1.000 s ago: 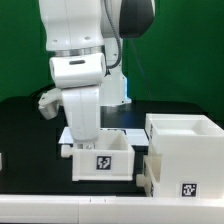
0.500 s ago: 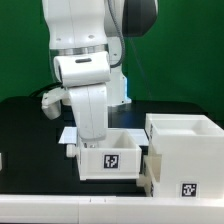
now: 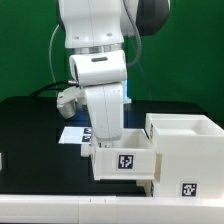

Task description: Assemble drawer

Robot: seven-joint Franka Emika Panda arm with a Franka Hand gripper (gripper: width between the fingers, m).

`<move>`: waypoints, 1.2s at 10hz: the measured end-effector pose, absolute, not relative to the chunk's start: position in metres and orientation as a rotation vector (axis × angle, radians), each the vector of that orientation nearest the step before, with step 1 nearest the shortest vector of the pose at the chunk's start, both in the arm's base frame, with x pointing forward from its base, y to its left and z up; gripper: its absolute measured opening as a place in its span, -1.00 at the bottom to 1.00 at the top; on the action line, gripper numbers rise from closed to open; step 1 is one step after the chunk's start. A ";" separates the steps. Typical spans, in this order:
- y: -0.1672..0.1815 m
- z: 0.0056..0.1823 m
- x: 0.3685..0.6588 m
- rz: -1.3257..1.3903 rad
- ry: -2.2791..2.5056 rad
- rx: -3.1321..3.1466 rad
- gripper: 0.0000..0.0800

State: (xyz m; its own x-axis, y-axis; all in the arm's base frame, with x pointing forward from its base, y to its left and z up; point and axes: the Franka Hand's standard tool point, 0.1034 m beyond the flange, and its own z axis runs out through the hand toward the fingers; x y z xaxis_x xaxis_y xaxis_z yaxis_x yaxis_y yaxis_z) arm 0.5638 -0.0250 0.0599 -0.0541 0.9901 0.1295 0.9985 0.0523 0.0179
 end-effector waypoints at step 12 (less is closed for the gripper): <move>-0.010 0.053 0.561 -0.164 -2.143 -2.170 -0.90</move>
Offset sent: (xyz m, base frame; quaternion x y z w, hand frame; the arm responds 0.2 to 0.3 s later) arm 0.0117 0.0108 -0.0008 -0.0034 -0.0018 0.0163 0.9999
